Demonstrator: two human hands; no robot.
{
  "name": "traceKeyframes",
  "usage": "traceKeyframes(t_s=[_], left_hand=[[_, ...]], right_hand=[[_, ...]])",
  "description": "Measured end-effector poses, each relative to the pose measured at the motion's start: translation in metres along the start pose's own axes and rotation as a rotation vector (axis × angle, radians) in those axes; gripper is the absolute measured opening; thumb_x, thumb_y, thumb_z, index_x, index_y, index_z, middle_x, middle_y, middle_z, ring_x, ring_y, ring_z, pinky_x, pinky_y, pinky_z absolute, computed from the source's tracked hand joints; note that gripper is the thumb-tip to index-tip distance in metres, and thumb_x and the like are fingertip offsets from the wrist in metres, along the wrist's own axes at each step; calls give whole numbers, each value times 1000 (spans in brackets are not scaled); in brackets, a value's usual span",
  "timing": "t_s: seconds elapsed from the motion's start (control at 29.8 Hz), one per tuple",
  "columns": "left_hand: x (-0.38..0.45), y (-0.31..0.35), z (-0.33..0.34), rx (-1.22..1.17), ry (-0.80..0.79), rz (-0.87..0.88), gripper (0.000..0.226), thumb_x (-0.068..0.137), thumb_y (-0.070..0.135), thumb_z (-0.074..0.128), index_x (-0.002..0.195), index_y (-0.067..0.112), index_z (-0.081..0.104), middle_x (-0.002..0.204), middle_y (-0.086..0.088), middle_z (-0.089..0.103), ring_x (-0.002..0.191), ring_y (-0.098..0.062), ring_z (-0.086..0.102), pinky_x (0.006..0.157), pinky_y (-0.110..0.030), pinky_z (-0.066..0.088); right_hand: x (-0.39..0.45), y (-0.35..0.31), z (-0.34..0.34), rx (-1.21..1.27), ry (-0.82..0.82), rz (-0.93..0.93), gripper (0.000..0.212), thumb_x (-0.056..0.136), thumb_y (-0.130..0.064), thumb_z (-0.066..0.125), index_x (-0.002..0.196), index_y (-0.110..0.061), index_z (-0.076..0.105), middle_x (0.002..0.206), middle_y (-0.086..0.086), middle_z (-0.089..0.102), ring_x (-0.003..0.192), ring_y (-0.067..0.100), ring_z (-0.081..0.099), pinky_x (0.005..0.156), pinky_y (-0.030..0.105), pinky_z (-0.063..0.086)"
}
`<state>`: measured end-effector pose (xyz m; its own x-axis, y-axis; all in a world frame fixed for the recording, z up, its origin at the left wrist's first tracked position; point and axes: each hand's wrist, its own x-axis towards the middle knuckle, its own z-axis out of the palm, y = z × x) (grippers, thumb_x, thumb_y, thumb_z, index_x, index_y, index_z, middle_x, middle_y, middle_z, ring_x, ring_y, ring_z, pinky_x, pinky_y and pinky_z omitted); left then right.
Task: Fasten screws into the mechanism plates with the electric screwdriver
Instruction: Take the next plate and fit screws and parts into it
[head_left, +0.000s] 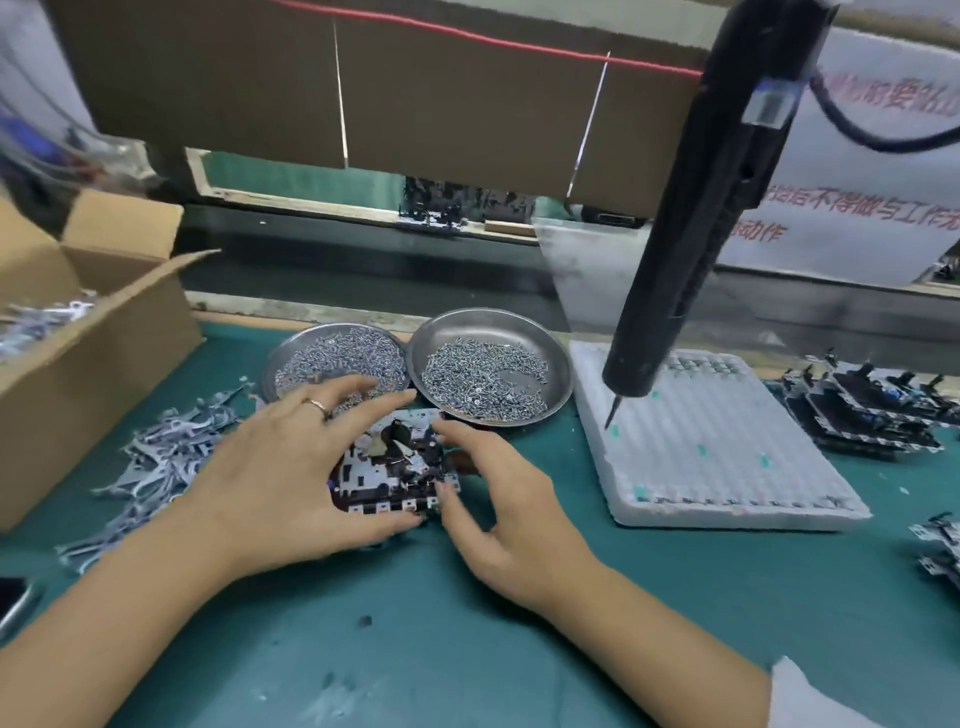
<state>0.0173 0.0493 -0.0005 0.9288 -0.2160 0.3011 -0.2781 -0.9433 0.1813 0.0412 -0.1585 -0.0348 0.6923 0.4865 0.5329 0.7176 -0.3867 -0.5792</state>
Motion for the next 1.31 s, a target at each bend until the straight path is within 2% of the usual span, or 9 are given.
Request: traceKeyframes(t_s=[0.1,0.2,0.37,0.6,0.74,0.94,1.04,1.17,1.31], left_hand=[[0,-3,1,-46,-5,11,89,55,89,41,136,58,23,138,13,45,125,-17,46,101,-42,39],[1,-4,0,-60,68,23,87,55,83,50,133,47,44,123,6,54,111,-22,54,91,-46,43],[0,-3,-2,-79,139,68,84,57,78,58,131,40,50,119,5,55,106,-22,54,88,-47,43],[-12,39,-7,-353,332,126,82,55,68,72,126,30,55,125,4,53,112,-16,52,97,-48,42],[-25,83,11,-284,239,295,83,58,75,70,128,34,53,128,4,54,112,-15,51,94,-40,41],[-32,95,23,-320,141,255,81,55,77,68,124,35,58,125,11,54,108,-7,53,89,-32,46],[-35,94,28,-267,80,255,79,55,81,61,121,38,60,123,10,58,106,-9,57,88,-31,44],[-32,87,33,-175,0,255,79,58,87,47,116,36,66,119,6,63,99,-12,63,86,-34,46],[-28,82,33,-125,-22,226,87,56,91,45,116,32,67,122,6,62,101,-12,63,88,-27,47]], right_hand=[[2,3,3,12,23,-41,39,87,-4,57,126,-2,53,121,8,59,114,10,53,101,20,39],[3,3,4,23,16,-19,42,90,-10,55,131,-8,50,123,3,57,114,9,53,101,21,39],[1,1,-3,195,148,202,32,94,-29,46,124,-40,46,122,-11,58,113,3,54,100,25,41],[7,11,-22,349,252,440,28,89,-48,40,114,-46,53,118,-9,59,111,5,56,103,38,42],[18,23,-31,479,217,598,29,86,-66,41,104,-46,52,110,-13,61,107,7,59,105,43,40],[19,25,-43,742,187,667,41,77,-57,42,95,-32,70,115,2,64,104,11,63,97,33,47],[15,23,-55,876,172,619,44,79,-54,43,107,-29,66,116,2,65,108,13,62,97,34,47],[-4,15,-61,529,125,403,29,92,-50,51,112,-32,63,113,-12,65,111,6,59,93,24,47],[-21,12,-56,80,-104,157,38,93,-45,45,123,-26,57,116,-16,58,112,4,55,91,16,42]])
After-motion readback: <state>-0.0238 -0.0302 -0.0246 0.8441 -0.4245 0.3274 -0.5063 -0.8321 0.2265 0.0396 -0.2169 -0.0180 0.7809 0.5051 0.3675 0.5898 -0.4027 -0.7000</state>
